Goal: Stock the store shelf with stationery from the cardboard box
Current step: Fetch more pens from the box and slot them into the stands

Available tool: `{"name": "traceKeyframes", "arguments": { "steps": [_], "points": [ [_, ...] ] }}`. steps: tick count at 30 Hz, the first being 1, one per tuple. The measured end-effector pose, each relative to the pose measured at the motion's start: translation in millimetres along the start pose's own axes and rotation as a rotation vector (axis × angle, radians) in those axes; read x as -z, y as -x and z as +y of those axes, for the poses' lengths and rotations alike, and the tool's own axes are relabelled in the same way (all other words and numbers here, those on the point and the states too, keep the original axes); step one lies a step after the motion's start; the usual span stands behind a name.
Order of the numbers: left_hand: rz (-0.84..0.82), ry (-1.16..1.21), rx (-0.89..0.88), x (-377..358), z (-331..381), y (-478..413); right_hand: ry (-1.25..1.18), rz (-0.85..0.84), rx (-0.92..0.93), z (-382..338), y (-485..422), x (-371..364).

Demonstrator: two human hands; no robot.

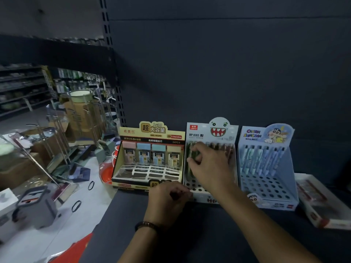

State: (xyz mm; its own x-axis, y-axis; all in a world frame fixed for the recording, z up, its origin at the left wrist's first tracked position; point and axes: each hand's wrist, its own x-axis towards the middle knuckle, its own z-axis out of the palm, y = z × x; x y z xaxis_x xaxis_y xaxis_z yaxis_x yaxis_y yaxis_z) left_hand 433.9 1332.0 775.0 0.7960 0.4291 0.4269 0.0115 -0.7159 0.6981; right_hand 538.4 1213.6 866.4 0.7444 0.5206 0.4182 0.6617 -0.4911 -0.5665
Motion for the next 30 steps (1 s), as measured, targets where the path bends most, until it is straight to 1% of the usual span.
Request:
{"name": "traceKeyframes", "arguments": {
  "steps": [2, 6, 8, 12, 14, 19, 21, 24, 27, 30],
  "points": [
    [0.006, 0.023, 0.010, -0.4, 0.0, 0.3, 0.033, -0.039, -0.016, -2.3, 3.2, -0.9],
    [-0.001, 0.027, 0.004, 0.0, -0.3, 0.9, 0.177, -0.042, -0.004, -9.0, 7.0, 0.7],
    [-0.010, 0.030, 0.002, 0.2, -0.9, 0.6, 0.228, -0.042, -0.035, -9.3, 12.2, 1.1],
    [0.018, 0.055, -0.014, 0.2, 0.5, 1.5, 0.159, 0.036, -0.068, 5.4, 33.3, 6.8],
    [0.006, 0.070, -0.026, 0.4, 4.2, 4.5, 0.151, 0.071, -0.064, 14.1, 53.9, 16.1],
    [-0.123, 0.002, -0.150, -1.1, 16.1, 14.2, 0.198, 0.064, -0.105, 41.2, 117.3, 59.9],
    [-0.175, -0.018, -0.194, -4.8, 34.1, 24.0, 0.220, 0.065, -0.136, 57.3, 146.9, 82.3],
    [-0.275, -0.016, -0.327, -25.4, 89.9, 50.2, 0.223, 0.101, -0.225, 87.7, 201.1, 119.5],
    [-0.484, -0.008, -0.505, -69.7, 157.6, 89.9, 0.261, 0.137, -0.363, 120.7, 271.1, 163.8],
    [-0.674, -0.088, -0.605, -127.7, 217.1, 138.4, 0.299, 0.142, -0.532, 158.5, 357.3, 208.7]
  ]
}}
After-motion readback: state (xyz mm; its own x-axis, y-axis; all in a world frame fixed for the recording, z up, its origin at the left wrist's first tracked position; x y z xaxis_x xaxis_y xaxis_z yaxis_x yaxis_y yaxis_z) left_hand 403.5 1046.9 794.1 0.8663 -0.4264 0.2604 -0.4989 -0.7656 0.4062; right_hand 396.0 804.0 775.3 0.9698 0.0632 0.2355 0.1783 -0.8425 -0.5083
